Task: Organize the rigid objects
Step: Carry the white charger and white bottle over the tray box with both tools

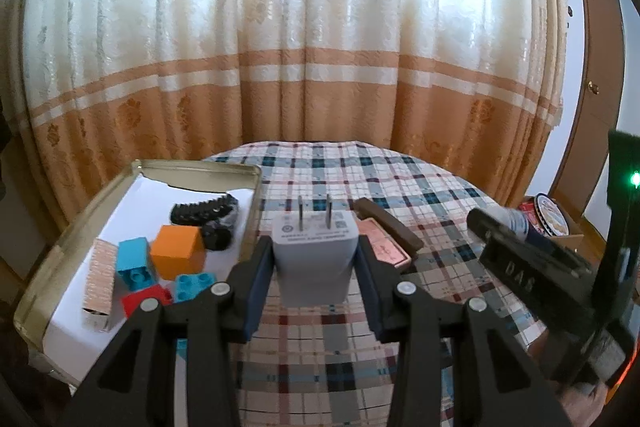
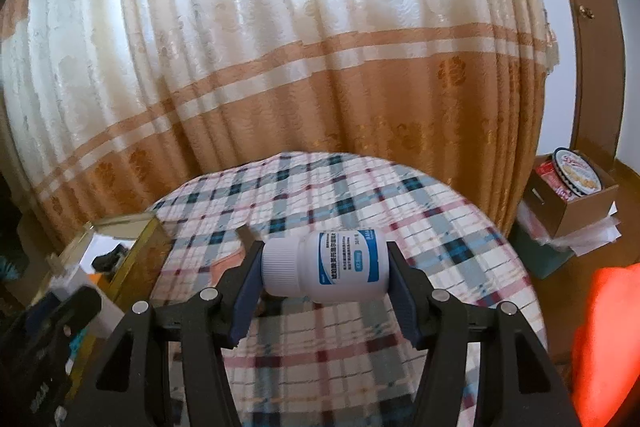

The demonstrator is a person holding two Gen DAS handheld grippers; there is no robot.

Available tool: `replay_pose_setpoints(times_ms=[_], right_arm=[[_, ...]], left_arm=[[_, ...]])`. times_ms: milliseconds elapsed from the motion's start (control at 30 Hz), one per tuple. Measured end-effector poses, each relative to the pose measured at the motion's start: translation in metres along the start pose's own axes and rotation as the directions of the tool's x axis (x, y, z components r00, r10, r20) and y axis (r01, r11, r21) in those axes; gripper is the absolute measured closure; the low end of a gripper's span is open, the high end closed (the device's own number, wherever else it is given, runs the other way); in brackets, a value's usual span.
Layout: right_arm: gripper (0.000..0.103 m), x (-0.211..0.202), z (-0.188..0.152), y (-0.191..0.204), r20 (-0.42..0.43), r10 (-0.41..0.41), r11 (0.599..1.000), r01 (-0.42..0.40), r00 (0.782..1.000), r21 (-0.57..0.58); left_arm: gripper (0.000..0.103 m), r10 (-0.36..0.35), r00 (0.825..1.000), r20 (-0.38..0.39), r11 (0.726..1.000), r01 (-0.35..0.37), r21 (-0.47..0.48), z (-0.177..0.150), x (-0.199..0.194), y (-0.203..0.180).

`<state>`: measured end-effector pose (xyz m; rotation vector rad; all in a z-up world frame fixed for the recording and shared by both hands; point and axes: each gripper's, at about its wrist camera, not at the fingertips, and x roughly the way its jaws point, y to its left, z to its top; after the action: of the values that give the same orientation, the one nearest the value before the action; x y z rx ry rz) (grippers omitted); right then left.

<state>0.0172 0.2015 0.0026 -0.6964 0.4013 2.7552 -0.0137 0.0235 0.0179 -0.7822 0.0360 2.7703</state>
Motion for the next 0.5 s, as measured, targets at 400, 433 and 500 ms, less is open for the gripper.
replay_pose_setpoints(times_ms=[400,433,500], right_arm=[[0.043,-0.015,0.000,0.048,0.016,0.081,0.993,-0.079,0.997,-0.092],[0.043,-0.016,0.001,0.052,0.017,0.087,0.992,-0.085,0.996,-0.096],[0.043,-0.017,0.001,0.059,0.019,0.099,0.990,-0.096,0.995,-0.106]], left_arm=[[0.063,0.058,0.998,0.002,0.997,-0.058,-0.050,0.006,-0.008,0.028],[0.063,0.064,0.998,-0.001,0.996,-0.064,-0.055,0.006,-0.008,0.031],[0.063,0.080,0.997,-0.005,0.995,-0.080,-0.067,0.006,-0.009,0.038]])
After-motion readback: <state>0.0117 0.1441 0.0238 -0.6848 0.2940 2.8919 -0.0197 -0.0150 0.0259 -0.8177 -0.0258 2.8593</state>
